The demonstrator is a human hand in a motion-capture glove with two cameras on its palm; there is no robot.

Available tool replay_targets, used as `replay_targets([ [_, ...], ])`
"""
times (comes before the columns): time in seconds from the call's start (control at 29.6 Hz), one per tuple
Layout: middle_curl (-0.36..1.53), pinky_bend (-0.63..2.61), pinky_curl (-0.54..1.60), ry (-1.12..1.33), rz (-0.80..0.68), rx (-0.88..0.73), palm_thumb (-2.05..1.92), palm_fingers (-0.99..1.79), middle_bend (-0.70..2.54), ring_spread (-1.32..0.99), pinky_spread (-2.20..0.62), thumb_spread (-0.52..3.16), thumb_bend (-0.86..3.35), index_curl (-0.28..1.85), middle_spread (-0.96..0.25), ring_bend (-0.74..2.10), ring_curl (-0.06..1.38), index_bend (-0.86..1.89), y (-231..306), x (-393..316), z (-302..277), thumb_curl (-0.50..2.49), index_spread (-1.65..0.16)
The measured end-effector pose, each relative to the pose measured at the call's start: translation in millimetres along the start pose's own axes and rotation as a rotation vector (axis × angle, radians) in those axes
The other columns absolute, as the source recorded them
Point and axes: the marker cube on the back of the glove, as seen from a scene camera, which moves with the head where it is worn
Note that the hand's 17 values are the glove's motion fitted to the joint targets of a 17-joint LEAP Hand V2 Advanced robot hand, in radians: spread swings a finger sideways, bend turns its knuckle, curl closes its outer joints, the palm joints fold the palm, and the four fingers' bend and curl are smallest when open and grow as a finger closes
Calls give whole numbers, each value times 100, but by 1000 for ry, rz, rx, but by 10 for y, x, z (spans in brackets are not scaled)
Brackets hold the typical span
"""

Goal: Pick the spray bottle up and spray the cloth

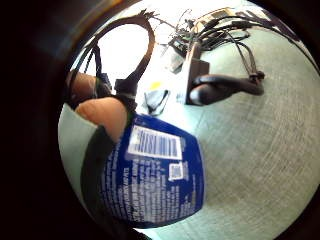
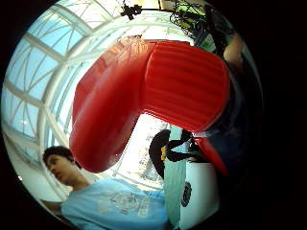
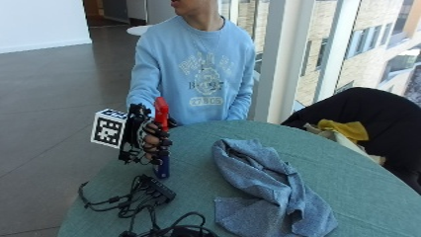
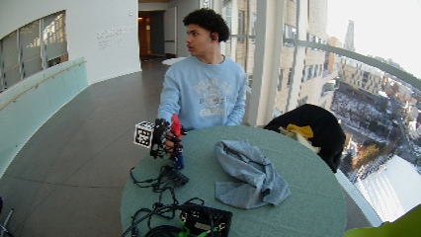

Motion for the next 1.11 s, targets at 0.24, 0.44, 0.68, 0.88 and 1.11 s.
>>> replay_targets([
  [0.24,46,18,30,-1,6,-145,91,112,36,-7,19,85,1,36,-10,46,39,16,-81,-246,140,48,-25],
  [0.44,46,19,31,69,33,-317,93,113,36,-7,18,82,-2,37,-10,45,39,15,-180,-440,293,51,-25],
  [0.68,47,20,32,214,99,-549,93,114,36,-6,17,81,-2,38,-9,47,39,14,-313,-670,603,53,-23],
  [0.88,47,20,33,292,151,-663,93,114,36,-5,17,79,-3,38,-9,48,40,14,-369,-766,883,55,-22],
  [1.11,47,21,34,377,179,-734,93,115,35,-3,17,79,-2,38,-9,50,40,14,-423,-795,1075,57,-21],
])
